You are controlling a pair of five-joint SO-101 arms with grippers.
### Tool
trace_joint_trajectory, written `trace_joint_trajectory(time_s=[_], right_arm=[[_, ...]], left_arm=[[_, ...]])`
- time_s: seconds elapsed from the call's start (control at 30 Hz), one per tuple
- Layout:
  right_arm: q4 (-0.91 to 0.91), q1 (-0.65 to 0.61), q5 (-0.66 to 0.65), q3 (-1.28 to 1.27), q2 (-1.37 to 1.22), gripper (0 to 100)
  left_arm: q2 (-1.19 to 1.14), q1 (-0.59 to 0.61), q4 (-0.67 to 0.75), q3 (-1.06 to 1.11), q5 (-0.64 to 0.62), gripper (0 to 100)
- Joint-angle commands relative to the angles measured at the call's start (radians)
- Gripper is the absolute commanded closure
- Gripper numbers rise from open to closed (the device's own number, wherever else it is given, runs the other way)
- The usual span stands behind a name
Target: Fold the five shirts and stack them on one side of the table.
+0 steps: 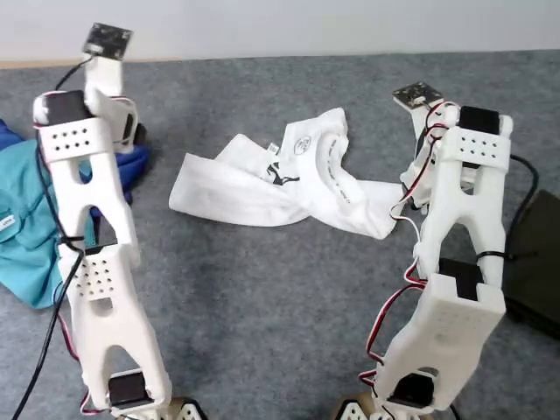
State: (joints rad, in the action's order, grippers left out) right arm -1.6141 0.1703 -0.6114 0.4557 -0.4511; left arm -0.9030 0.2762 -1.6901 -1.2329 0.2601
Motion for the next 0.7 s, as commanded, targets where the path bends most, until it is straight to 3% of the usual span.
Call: trace_joint_trajectory(time_s=[0.0, 0.37, 0.67], right_arm=[[-0.005, 0.013, 0.011, 0.049, 0.074, 98.7], [-0.007, 0.013, 0.011, 0.048, 0.07, 98.7], [-0.007, 0.013, 0.011, 0.048, 0.068, 98.7]], left_arm=[[0.018, -0.017, -0.046, -0.038, 0.038, 81], [0.017, -0.232, -0.012, 0.148, 0.19, 81], [0.017, -0.269, 0.155, 0.332, 0.227, 81]])
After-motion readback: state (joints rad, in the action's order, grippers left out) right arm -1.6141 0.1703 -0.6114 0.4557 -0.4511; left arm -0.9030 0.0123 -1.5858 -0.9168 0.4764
